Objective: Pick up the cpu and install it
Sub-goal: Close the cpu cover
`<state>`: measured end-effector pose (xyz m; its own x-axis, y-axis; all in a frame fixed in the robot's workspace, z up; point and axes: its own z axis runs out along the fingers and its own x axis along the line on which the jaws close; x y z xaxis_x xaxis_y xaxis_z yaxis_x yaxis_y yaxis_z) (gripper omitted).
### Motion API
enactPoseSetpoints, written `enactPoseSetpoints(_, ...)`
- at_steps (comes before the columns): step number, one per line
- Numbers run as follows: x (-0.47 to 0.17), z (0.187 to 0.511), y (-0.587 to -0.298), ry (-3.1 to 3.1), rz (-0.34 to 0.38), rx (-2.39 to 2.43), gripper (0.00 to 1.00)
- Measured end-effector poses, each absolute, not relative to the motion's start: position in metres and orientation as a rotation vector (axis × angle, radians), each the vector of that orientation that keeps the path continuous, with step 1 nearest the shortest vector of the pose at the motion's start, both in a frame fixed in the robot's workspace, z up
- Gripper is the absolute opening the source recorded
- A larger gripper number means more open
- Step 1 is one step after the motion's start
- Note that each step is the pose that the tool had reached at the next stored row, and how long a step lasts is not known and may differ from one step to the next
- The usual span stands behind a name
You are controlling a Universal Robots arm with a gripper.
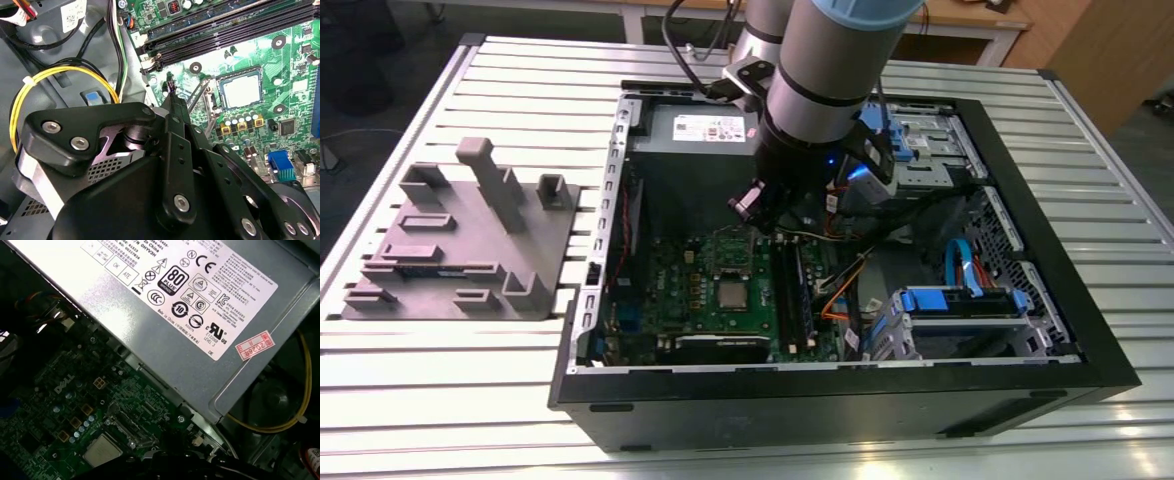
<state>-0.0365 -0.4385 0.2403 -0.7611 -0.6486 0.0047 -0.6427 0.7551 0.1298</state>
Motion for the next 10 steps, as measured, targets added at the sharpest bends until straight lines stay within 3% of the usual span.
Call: enactPoseSetpoints(10,-0.0369,0.2407,-0.4385,-2.852,-0.183,1.169,0.1)
